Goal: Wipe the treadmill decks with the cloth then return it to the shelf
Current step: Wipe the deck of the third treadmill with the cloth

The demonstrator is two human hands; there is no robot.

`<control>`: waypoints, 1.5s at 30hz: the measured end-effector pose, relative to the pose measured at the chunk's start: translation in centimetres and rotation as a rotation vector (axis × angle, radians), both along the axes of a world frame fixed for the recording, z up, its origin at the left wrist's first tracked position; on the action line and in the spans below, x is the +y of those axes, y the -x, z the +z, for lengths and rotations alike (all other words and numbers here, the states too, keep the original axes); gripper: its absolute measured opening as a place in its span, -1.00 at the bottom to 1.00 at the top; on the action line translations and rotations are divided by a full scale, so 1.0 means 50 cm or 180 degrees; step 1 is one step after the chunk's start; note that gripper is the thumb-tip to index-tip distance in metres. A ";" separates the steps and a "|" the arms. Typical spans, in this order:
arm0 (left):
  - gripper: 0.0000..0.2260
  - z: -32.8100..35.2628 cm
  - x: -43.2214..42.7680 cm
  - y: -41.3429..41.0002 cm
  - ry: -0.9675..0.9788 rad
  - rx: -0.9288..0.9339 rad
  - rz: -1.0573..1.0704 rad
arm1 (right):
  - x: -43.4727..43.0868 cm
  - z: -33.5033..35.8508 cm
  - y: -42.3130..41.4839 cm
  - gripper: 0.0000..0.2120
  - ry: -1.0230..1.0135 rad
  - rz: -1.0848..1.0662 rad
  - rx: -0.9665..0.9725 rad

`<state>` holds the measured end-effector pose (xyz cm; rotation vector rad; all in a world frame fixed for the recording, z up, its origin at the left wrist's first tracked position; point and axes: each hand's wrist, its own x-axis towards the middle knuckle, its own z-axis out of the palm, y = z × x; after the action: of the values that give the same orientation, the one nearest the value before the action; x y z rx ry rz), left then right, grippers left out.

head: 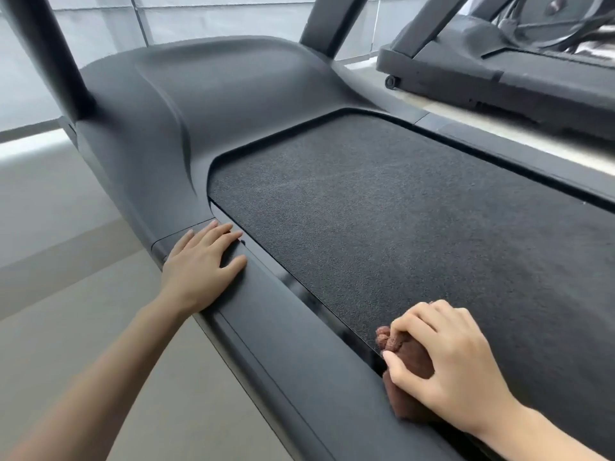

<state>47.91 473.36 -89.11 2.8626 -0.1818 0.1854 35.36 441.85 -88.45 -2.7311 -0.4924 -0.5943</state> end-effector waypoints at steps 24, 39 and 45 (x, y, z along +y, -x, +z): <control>-0.39 0.019 -0.161 0.163 -0.0184 0.0131 -0.1073 | 0.026 -0.004 -0.056 -0.75 -0.0192 -0.0656 -0.0007; -0.32 0.009 -0.152 0.139 -0.0366 0.0187 -0.1253 | -0.019 0.012 0.075 -0.74 0.0009 -0.0887 0.0107; -0.34 -0.012 -0.146 0.135 -0.0356 0.0248 -0.1353 | -0.138 0.009 0.213 -0.79 0.0192 -0.1021 -0.0044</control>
<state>41.17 466.03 -89.71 2.8503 -0.7951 -0.0217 24.70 434.95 -88.01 -2.8877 -0.0732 -0.6846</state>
